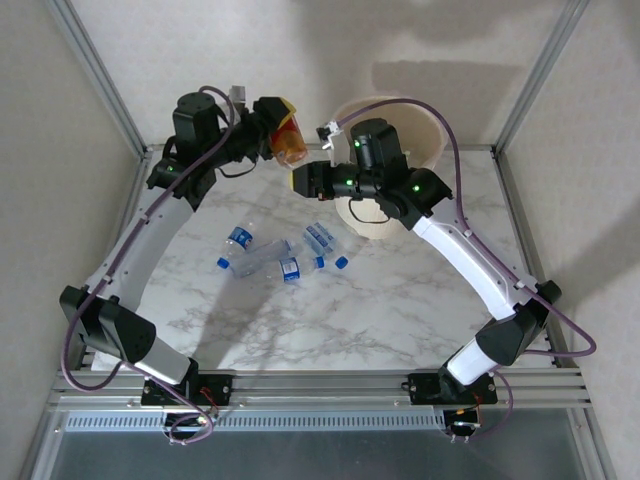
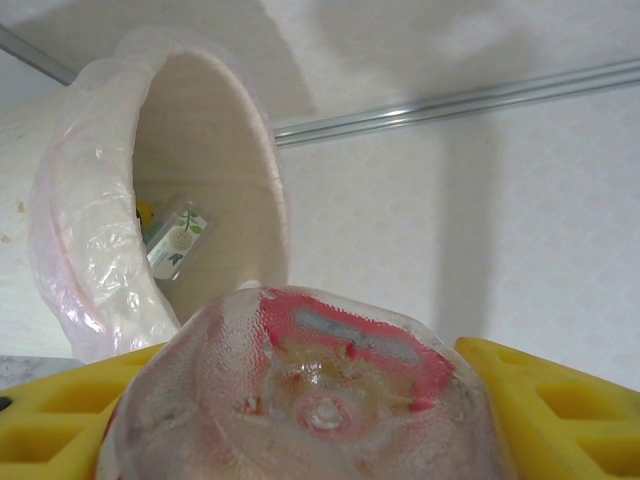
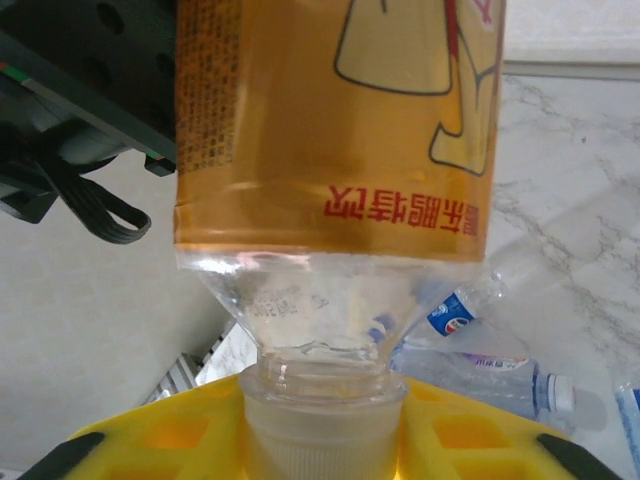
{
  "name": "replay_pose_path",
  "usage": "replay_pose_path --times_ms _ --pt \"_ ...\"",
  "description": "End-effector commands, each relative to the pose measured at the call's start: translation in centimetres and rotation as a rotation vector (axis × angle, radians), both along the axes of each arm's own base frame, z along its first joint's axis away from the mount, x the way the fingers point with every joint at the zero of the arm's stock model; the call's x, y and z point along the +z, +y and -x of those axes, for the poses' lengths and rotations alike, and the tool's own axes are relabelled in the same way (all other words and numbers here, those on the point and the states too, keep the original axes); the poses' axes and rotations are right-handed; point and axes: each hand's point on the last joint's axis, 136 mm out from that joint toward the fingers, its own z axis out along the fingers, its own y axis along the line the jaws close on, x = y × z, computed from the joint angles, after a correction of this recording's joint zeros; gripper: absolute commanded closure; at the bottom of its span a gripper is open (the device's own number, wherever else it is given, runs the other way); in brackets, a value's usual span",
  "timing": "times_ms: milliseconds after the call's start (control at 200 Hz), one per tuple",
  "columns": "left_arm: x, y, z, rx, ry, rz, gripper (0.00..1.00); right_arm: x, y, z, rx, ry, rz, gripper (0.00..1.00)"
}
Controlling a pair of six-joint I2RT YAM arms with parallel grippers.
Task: Put the plastic bottles in the bin
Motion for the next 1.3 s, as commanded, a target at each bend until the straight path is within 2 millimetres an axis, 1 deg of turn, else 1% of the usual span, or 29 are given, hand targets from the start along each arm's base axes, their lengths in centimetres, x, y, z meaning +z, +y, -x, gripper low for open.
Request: replay_pose_path --times_ms 0,100,130,175,200,260,270,350,436,451,541,626,681,746,806,901,936,971,1016,1051,1111,1166,1262,1287,1297 --pt "1.4 -1.4 1.3 -0.073 -0.043 -0.006 0.38 1.9 -0.6 -0.5 -0.023 -0.041 -0.033 0.72" --pt "1.3 -1.7 1.5 -0.078 -0.044 -0.015 0.37 2.0 -0.7 -0.5 -0.026 -0.041 -0.033 0.81" --pt "1.4 -1.7 1.5 -0.077 -0.049 -0.014 0.35 2.0 -0.8 -0.5 -0.028 -0.043 -0.033 0.82" --pt "1.8 -1.6 1.5 -0.072 -0.061 -0.009 0.28 2.0 -0.9 -0.4 -0.033 -0.044 -0.031 0.86" --pt "2.1 -1.5 1.6 -0.067 -0.070 -0.007 0.22 2.1 -1.0 -0.5 -0.038 -0.046 -0.031 0.88" --pt "2.6 -1.2 1.5 -0.051 -0.088 -0.012 0.03 2.4 -1.3 -0.5 -0.054 -0.052 -0.032 0.90" --pt "2.7 -1.2 1.5 -0.048 -0.090 -0.015 0.01 2.4 -1.4 -0.5 -0.056 -0.053 -0.031 0.90" --pt "3.4 -0.7 1.5 -0.026 -0.119 -0.052 0.00 2.9 -2.3 -0.9 -0.100 -0.066 -0.025 0.91" --pt "4.4 0.9 1.3 0.054 -0.157 -0.142 0.01 3.3 -3.6 -1.6 -0.166 -0.074 -0.006 0.92" --pt "4.6 1.3 1.3 0.074 -0.167 -0.162 0.00 3.4 -4.7 -2.5 -0.202 -0.074 -0.003 0.92" --pt "6.0 3.8 1.5 0.190 -0.225 -0.280 0.01 3.5 -7.7 -4.2 -0.307 -0.064 0.017 0.93" --pt "6.7 5.2 2.0 0.250 -0.276 -0.341 0.00 2.8 -11.0 -6.0 -0.419 -0.047 0.059 0.92" --pt "6.4 5.7 2.1 0.270 -0.287 -0.376 0.00 2.2 -12.8 -7.3 -0.472 -0.020 0.084 0.93" --pt "5.1 6.2 1.9 0.287 -0.265 -0.421 0.00 1.5 -14.4 -8.5 -0.514 0.011 0.111 0.93" --pt "3.6 6.3 1.8 0.287 -0.235 -0.452 0.00 0.8 -15.5 -9.4 -0.542 0.030 0.137 0.92" --pt "1.3 6.5 1.5 0.290 -0.184 -0.486 0.01 -0.1 -16.4 -10.8 -0.570 0.059 0.172 0.91" --pt "0.5 6.6 1.4 0.294 -0.166 -0.497 0.01 -0.4 -16.8 -11.2 -0.583 0.068 0.187 0.88" --pt "-0.4 6.8 1.3 0.300 -0.147 -0.510 0.02 -0.6 -17.0 -11.6 -0.595 0.072 0.199 0.83" --pt "-1.4 7.0 1.2 0.308 -0.122 -0.526 0.03 -0.8 -17.4 -12.0 -0.608 0.076 0.209 0.75" --pt "-2.1 7.2 1.1 0.311 -0.104 -0.541 0.04 -1.0 -17.6 -12.3 -0.617 0.078 0.218 0.67" --pt "-3.3 7.4 1.0 0.316 -0.076 -0.562 0.05 -0.8 -17.9 -12.6 -0.627 0.073 0.225 0.57" --pt "-4.1 7.6 0.9 0.320 -0.058 -0.575 0.05 -0.6 -18.2 -12.7 -0.637 0.065 0.230 0.46" --pt "-5.4 7.7 0.6 0.324 -0.028 -0.595 0.05 -0.1 -18.4 -12.7 -0.640 0.046 0.230 0.35" --pt "-5.7 7.7 0.5 0.326 -0.023 -0.599 0.06 -0.1 -18.4 -12.7 -0.641 0.045 0.229 0.24" --pt "-5.8 7.7 0.5 0.326 -0.021 -0.601 0.06 -0.1 -18.4 -12.7 -0.640 0.045 0.229 0.23"
